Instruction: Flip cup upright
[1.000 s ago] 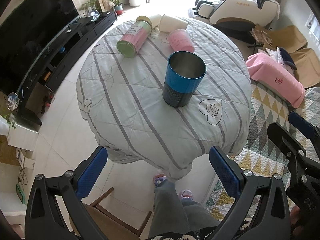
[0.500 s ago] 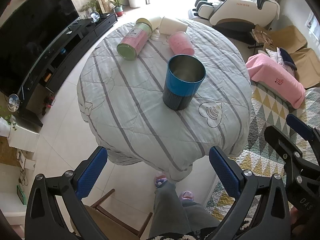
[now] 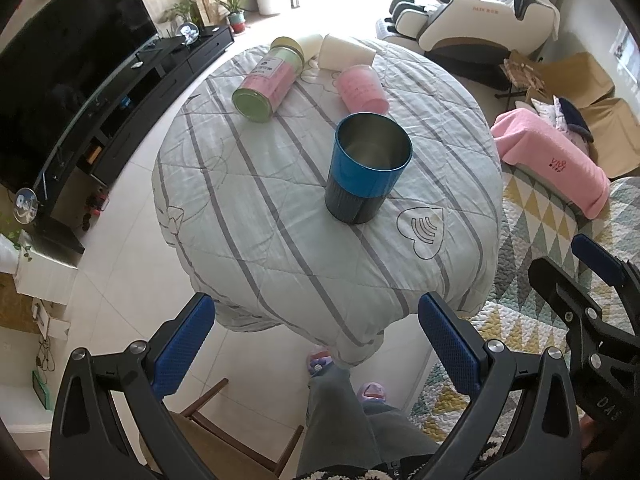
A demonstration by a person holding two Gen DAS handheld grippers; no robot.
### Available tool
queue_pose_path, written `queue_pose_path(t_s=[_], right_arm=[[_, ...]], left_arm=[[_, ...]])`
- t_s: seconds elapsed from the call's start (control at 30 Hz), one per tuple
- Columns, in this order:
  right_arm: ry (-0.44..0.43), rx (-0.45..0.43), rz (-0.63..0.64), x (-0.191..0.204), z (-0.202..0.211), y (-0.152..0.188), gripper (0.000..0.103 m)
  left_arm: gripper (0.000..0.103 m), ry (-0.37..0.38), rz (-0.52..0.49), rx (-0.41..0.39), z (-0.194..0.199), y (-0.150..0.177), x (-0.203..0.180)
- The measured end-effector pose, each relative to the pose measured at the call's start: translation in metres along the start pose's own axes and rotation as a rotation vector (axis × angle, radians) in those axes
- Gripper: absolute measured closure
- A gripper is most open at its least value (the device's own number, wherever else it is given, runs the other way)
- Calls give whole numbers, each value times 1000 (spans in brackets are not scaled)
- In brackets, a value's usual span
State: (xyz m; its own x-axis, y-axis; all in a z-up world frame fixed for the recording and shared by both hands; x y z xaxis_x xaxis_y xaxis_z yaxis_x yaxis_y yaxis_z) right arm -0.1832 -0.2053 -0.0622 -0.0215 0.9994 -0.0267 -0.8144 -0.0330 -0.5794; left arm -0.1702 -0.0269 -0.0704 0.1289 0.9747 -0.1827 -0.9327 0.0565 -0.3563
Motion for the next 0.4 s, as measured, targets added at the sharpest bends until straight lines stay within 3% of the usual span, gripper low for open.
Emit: queue_pose_path(t_s=[0.4], right_arm=[[5,4,-11,-2,-3,0,24]], left_arm=[[0,14,-6,-1,-3,-5,0]])
Point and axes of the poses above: each gripper's, at about its wrist camera, not at the fingertips, and z roughly against the way its jaws point, x to its left, y to its underside, the point moved 2 cm from there along -z, roughly the way its jaws point, and after that the axes turned 13 degrees about y, right-handed, at the moved point
